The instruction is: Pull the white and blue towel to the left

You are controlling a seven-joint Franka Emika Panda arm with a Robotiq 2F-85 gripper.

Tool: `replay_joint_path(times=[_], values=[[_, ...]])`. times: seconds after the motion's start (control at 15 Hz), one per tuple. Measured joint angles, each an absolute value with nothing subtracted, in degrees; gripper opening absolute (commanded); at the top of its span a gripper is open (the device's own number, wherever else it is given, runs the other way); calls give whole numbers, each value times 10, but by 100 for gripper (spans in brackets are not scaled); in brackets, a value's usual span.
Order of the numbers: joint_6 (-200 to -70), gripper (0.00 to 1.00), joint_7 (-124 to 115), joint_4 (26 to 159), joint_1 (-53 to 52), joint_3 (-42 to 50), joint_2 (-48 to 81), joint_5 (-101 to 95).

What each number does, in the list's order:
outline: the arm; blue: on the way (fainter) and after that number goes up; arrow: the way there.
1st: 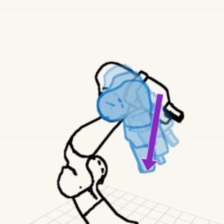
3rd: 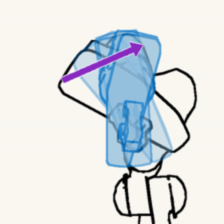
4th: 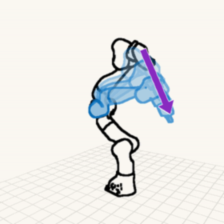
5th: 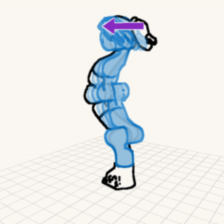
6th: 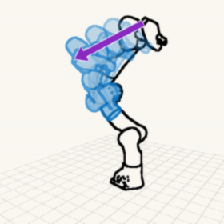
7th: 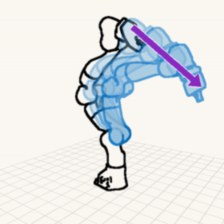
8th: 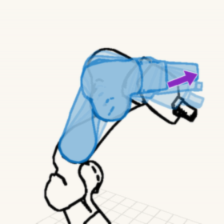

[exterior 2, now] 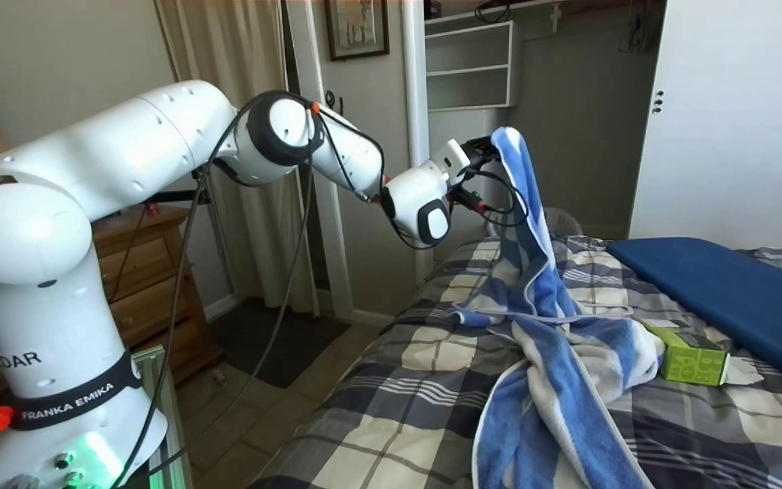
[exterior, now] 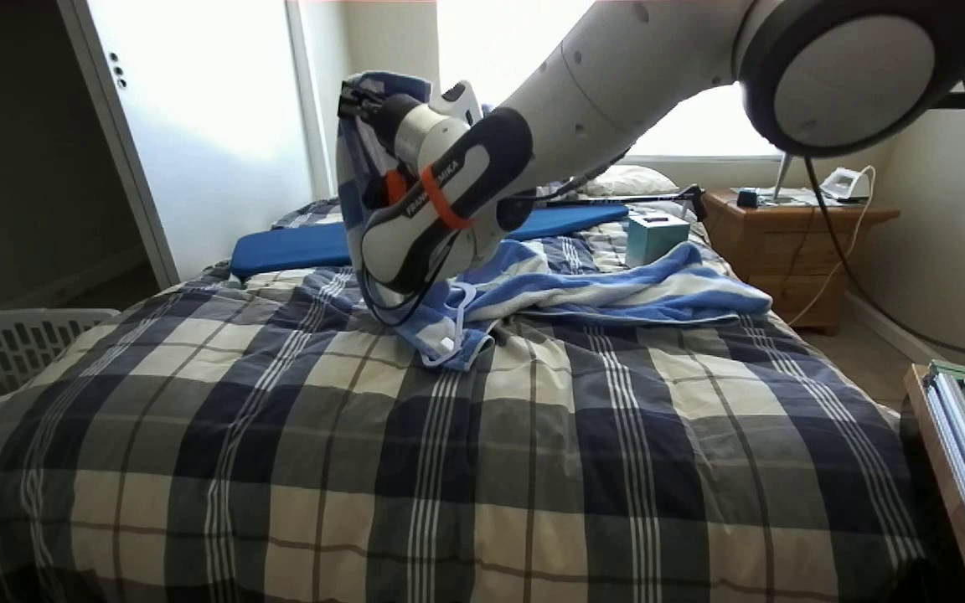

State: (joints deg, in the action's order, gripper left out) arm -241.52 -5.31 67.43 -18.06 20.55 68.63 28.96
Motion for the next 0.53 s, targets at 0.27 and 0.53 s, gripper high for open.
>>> replay_joint_path(times=[0.27,0.53], values=[[-2415,29,-51,580,-187,206,758,319],[-2381,50,-19,490,-189,205,811,351]])
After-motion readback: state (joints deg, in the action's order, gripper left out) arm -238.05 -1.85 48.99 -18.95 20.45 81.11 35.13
